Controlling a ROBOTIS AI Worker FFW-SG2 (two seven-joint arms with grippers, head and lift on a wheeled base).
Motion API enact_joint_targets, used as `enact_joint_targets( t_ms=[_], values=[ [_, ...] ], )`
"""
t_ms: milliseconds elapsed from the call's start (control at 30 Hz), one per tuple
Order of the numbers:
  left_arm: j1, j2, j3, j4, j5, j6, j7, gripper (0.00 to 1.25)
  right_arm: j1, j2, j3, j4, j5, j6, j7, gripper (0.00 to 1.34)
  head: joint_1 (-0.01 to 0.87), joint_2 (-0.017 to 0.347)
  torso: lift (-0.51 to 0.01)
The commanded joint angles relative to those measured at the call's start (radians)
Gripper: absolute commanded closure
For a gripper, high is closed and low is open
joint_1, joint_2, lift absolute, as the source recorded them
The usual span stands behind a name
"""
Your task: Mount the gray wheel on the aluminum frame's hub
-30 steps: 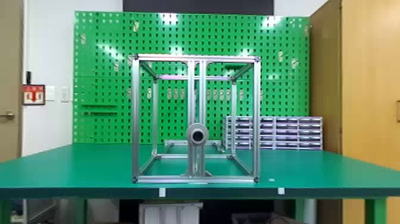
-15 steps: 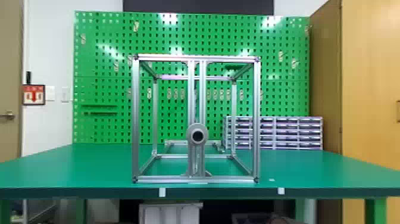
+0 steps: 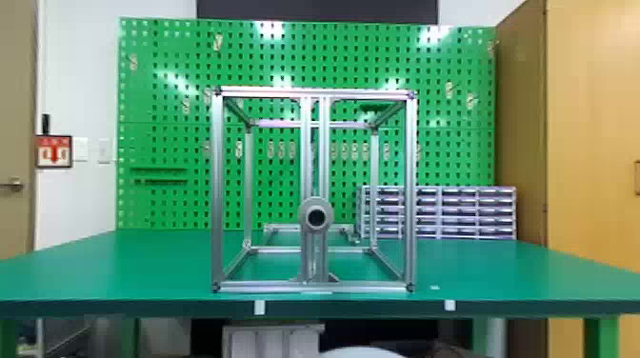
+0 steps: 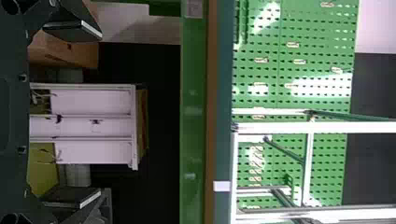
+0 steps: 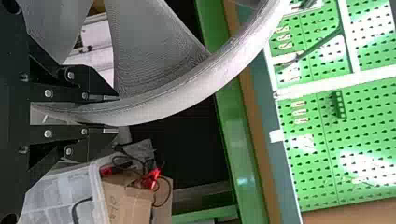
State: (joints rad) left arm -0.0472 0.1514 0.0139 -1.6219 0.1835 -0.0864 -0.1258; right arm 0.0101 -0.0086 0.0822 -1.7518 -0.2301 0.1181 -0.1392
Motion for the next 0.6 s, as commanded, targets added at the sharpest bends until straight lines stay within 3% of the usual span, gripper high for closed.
enact_joint_targets(
  t_ms=[0,567],
  values=[
    [-0.005,0.0,-0.006,-0.044,0.002,0.025,0.0,0.12,-0.009,-0.004,0.011,-0.064,-0.008,0.077,-0.031,1.16,-0.005,0.006,-0.499],
    [-0.094,0.002,-0.068,-0.243,0.064,0.266,0.014,0.11,-0.111,-0.016,0.011,-0.313,-0.118,0.422,-0.135,1.16,-0.005,0.006,-0.499]
  ],
)
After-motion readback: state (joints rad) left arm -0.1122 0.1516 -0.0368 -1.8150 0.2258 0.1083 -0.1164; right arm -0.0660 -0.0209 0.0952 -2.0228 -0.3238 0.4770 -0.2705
